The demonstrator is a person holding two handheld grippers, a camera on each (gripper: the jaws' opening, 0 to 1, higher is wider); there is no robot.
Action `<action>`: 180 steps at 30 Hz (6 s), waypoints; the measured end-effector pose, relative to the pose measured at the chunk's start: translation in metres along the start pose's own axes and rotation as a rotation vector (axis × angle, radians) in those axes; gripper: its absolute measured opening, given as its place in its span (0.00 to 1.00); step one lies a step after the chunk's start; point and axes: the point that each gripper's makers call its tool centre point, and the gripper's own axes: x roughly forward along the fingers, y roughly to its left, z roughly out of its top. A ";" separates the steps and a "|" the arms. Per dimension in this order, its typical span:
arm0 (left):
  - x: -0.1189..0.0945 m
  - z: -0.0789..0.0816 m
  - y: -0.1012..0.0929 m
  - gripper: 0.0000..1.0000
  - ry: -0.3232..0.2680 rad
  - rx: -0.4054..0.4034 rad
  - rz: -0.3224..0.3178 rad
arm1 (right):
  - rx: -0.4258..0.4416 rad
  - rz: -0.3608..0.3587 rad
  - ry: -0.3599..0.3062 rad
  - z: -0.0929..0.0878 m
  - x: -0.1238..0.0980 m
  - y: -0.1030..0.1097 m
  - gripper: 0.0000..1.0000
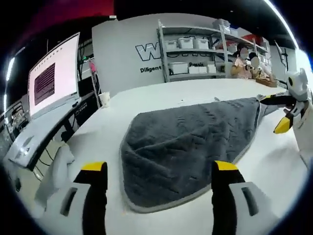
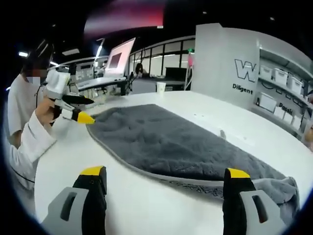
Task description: Open the folded towel by lifting each exposed corner and separating the folded layers until the towel lies flat within the target outline without major curled edges
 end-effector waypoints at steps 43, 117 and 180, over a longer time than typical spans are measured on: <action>0.079 0.037 -0.050 0.94 -0.105 -0.051 -0.301 | 0.076 -0.230 0.000 -0.014 -0.012 -0.063 0.92; 0.075 0.019 -0.059 0.93 -0.025 -0.015 -0.356 | 0.197 -0.480 -0.079 -0.029 -0.052 -0.135 0.71; 0.073 0.013 -0.063 0.90 0.008 0.007 -0.366 | 0.233 -0.432 -0.071 -0.049 -0.023 -0.135 0.25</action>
